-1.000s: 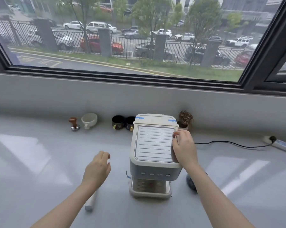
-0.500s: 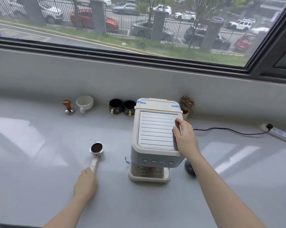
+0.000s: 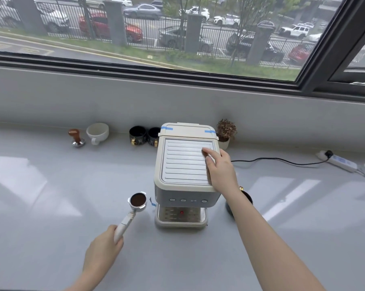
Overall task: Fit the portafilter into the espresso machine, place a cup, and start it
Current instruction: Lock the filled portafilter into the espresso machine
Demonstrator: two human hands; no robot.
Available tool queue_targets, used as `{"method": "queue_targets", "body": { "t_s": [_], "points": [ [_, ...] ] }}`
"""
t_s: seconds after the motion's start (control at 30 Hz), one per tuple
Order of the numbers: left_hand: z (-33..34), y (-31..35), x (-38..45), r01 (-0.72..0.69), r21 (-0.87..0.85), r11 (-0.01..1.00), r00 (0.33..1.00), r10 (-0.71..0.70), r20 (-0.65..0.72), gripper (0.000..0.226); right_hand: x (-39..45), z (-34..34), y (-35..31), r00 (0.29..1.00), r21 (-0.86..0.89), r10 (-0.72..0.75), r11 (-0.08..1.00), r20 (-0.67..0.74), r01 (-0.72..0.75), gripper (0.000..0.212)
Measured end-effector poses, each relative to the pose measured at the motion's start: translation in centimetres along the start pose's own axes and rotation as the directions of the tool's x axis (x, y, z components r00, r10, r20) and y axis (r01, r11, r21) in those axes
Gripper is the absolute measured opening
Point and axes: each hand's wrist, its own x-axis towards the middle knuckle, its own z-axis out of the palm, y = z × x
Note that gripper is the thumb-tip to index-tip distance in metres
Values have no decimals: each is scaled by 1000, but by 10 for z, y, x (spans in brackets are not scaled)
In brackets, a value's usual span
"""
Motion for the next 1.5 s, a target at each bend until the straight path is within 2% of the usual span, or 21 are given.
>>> {"method": "queue_targets", "body": {
  "t_s": [0.37,0.57,0.87,1.0,1.23,1.3,1.37,1.5],
  "points": [
    [6,69,-23,-151,-62,987,987,155,52,11,1,1,3,1000,3,-3,1000,1,3,34],
    [8,94,-6,-159,-119,980,987,162,14,14,1,1,3,1000,24,2,1000,2,-2,34],
    [0,107,19,-198,-111,974,978,204,50,8,1,1,4,1000,14,3,1000,-6,-3,33],
    [-5,112,30,-214,-87,973,970,222,97,26,1,1,4,1000,17,9,1000,-6,-9,33],
    [-8,106,34,-236,-86,968,963,245,116,27,2,2,4,1000,1,13,1000,-13,-13,32],
    [-12,104,36,-247,-109,963,962,257,94,24,2,2,3,1000,-3,14,1000,-12,-14,32],
    [-15,102,41,-269,-103,957,958,278,78,8,2,2,2,1000,2,16,1000,-12,-16,32],
    [-14,102,40,-279,-116,953,955,288,74,10,1,1,2,1000,-5,24,1000,-13,-24,32]
  ]
}}
